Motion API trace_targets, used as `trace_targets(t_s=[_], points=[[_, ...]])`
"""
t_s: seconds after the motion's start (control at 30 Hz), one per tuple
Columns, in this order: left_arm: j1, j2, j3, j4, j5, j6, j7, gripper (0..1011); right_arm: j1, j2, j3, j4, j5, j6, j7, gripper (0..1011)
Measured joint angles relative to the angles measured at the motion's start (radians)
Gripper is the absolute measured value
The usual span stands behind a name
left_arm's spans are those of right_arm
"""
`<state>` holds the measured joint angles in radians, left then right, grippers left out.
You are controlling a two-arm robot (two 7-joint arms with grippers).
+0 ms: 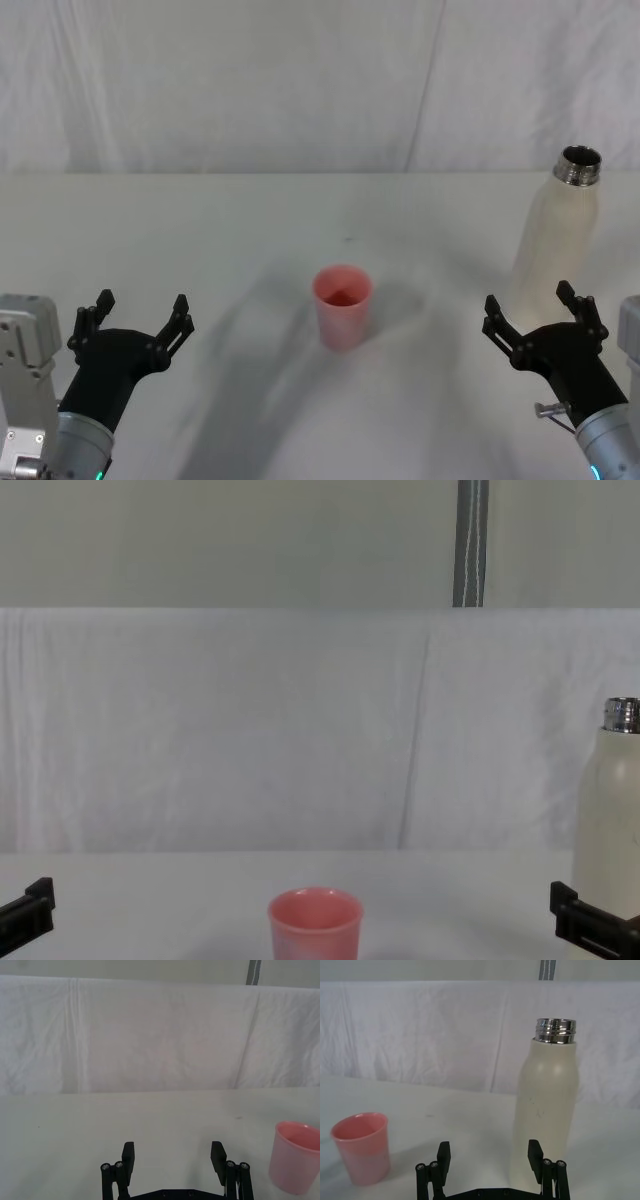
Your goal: Grasp the thermos with one hand and pour water into the cup lid.
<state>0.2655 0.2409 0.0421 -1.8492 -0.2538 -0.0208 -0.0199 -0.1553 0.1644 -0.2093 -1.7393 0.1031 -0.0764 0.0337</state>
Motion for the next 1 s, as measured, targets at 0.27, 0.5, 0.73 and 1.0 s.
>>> trace_targets(t_s=[0.27, 0.5, 0.73, 1.0], points=[[0.0, 0.0, 0.0, 0.0, 0.0, 0.0, 0.0, 1001, 0.026, -0.014, 0.021, 0.03, -0.019, -0.015, 0.014, 1001], [0.0, 0.0, 0.0, 0.0, 0.0, 0.0, 0.0, 1001, 0.048, -0.034, 0.046, 0.064, -0.02, -0.032, 0.033, 1001], [0.0, 0.0, 0.0, 0.0, 0.0, 0.0, 0.0, 1001, 0.063, -0.052, 0.077, 0.089, -0.013, -0.043, 0.046, 1001], [0.0, 0.0, 0.0, 0.0, 0.0, 0.0, 0.0, 1001, 0.086, -0.062, 0.112, 0.106, -0.012, -0.044, 0.057, 1001]])
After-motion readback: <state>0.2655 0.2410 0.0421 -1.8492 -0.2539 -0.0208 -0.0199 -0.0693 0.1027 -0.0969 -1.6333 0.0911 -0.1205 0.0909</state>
